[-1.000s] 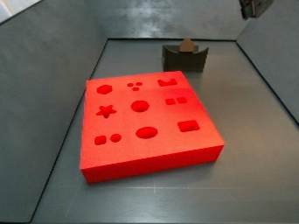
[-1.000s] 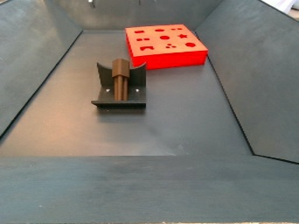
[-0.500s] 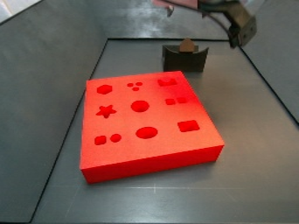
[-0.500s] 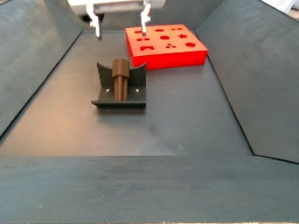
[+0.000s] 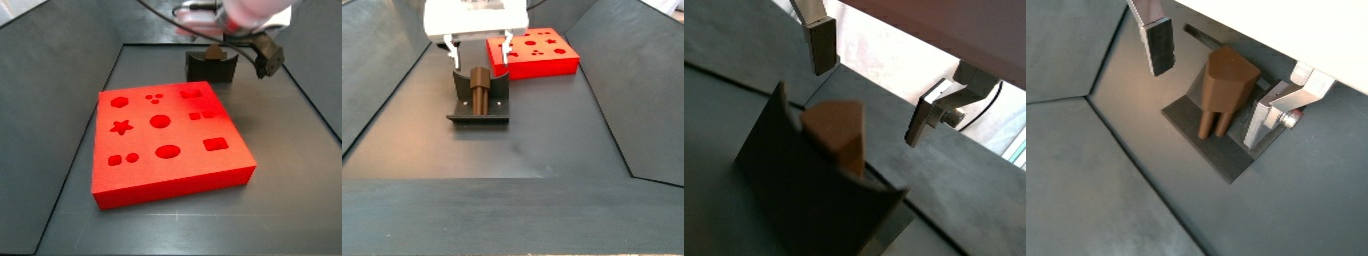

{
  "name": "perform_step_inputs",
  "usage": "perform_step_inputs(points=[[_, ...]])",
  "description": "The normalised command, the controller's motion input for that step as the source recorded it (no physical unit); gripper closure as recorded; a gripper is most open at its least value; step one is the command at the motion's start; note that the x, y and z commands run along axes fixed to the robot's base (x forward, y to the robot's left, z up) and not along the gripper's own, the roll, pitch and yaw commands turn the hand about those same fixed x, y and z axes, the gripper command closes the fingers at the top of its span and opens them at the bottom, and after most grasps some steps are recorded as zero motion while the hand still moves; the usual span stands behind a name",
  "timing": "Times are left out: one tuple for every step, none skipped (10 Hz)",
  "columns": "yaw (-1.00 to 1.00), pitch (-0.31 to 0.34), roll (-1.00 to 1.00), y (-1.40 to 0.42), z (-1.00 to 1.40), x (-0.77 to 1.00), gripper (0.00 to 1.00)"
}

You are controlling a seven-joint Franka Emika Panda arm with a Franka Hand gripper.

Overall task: Pick up the 3 prong object. Move up. Rotate the 3 prong object. Place the 3 prong object on the fixture. Regrasp the 3 prong object. Move to above the board. Insert the 3 prong object.
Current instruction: Regrasp the 3 prong object.

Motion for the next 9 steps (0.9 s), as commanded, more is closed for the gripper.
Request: perform_step_inputs(points=[[0.01,-0.094,0.06,0.01,-0.81,0.10,0.00],[-0.01,-0.077,0.06,0.01,-0.62,0.08,0.00],[-0.02,-0.062,0.06,0.01,-0.48,0.08,0.00],[-0.03,-0.042,0.06,0.00,-0.30,0.07,0.00],[-0.02,-0.022,0.05,0.00,-0.22,0.05,0.00],[-0.02,-0.020,0.05,-0.01,-0.18,0.01,0.00],[-0.02,-0.020,0.05,-0.01,-0.18,0.01,0.00],[-0.02,-0.019,0.05,-0.01,-0.18,0.01,0.00],[-0.02,-0.019,0.05,-0.01,-0.18,0.01,0.00]])
